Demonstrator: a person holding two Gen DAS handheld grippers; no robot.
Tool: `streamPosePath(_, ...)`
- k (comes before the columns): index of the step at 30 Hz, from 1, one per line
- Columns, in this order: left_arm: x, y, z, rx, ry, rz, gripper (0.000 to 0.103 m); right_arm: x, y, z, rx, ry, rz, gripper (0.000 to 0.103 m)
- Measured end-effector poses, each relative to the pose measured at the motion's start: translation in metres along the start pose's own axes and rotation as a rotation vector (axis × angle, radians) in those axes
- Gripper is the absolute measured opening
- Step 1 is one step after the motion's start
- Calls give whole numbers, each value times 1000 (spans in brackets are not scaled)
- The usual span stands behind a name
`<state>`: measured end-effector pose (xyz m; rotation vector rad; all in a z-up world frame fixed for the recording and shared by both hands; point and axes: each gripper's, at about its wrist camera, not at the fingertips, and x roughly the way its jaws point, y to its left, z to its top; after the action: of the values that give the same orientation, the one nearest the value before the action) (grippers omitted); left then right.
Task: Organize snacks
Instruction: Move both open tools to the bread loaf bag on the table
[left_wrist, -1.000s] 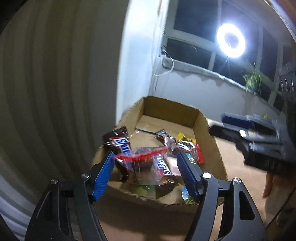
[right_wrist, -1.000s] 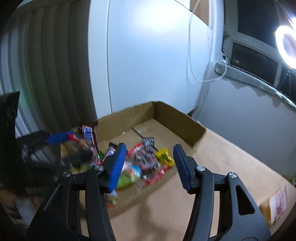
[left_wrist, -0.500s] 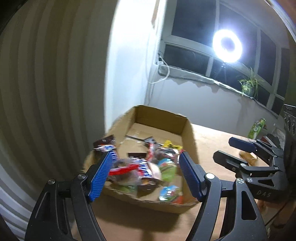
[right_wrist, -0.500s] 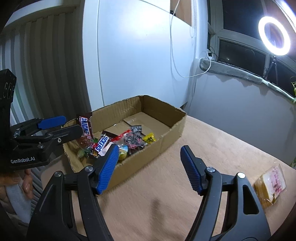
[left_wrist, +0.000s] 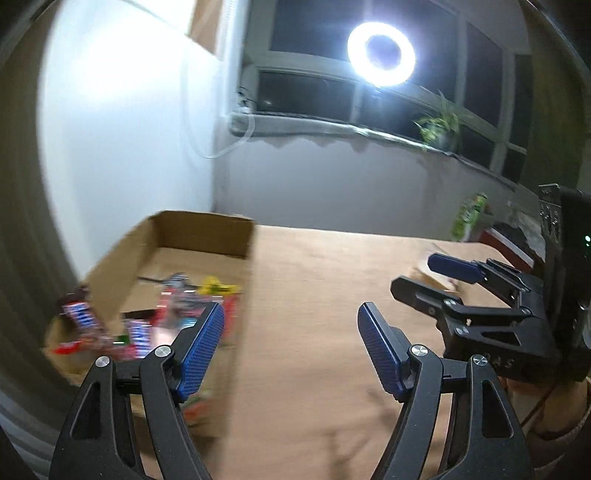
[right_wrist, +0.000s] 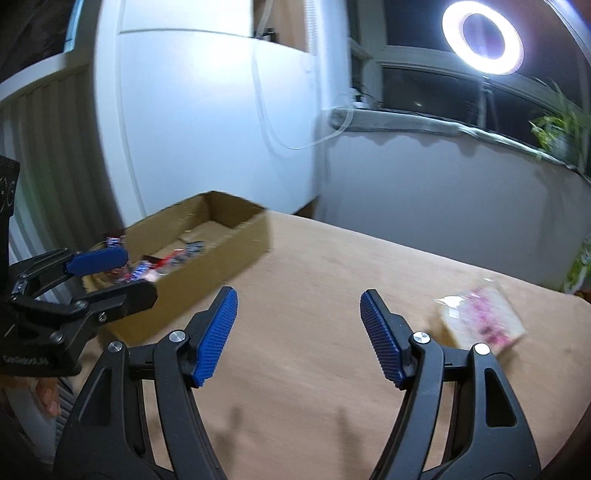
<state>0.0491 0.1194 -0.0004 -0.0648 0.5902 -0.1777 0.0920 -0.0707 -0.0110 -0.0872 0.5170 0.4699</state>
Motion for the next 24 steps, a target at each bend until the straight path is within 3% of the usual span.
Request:
streamPosePath(4, 15, -36, 2, 44, 30, -54, 75, -10, -40, -7, 49, -5, -53, 84)
streamPosePath(14, 60, -113, 6, 122, 109, -186, 75, -26, -119, -22, 119, 19, -151, 85)
streamPosePath(15, 65, -118, 7, 124, 116, -194, 75, -23, -128, -21, 119, 34, -169, 87)
streamPosePath(17, 80, -128, 8, 120, 149, -211, 75, -17, -142, -19, 117, 53, -194, 102)
streamPosePath(19, 93, -137, 10, 109, 173, -243, 75, -9, -162, -15, 123, 74, -216, 102)
streamPosePath(24, 126, -158, 9, 107, 234, -273, 75, 35, -209, -12, 207, 204, -116, 102)
